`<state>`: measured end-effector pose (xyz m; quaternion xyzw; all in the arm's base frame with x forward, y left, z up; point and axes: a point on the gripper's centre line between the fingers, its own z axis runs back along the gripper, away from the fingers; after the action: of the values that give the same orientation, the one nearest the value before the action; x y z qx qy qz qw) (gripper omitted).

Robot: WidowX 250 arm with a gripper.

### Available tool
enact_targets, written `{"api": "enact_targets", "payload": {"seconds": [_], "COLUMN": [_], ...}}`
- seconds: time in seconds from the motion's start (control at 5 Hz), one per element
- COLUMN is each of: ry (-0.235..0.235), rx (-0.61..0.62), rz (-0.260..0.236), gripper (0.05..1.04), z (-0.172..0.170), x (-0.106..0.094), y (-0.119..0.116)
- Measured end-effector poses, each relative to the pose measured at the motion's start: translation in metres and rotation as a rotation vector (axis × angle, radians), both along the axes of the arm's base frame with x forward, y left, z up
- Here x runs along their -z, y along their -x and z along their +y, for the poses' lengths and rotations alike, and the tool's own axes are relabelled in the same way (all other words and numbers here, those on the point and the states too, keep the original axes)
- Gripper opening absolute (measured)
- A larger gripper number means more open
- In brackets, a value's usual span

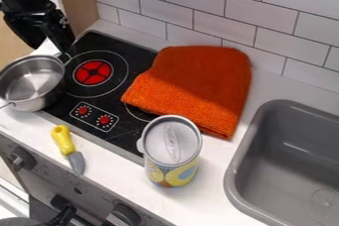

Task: Move the orange object to the left burner

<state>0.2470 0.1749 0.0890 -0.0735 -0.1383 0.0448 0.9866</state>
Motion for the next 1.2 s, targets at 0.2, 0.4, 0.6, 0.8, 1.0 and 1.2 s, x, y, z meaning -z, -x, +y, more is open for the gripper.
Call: {"api": "enact_targets", "payload": {"seconds": [0.2, 0.4, 0.6, 0.8, 1.0, 1.2], "ry": [0.021, -0.004, -0.051, -0.044, -0.037, -0.032], "rx": [-0.008, -0.054, -0.061, -0.044, -0.001, 0.031], "rz": [0.024, 0.025, 0.009, 0.008, -0.020, -0.061], "gripper": [0.998, 0.998, 0.998, 0.998, 0.970, 0.682], "z": [-0.003, -0.019, -0.040, -0.062, -0.082, -0.103], "x": [0.009, 0.020, 0.023, 0.026, 0.028, 0.027], "y": [0.002, -0.005, -0.014, -0.023, -0.033, -0.045]}}
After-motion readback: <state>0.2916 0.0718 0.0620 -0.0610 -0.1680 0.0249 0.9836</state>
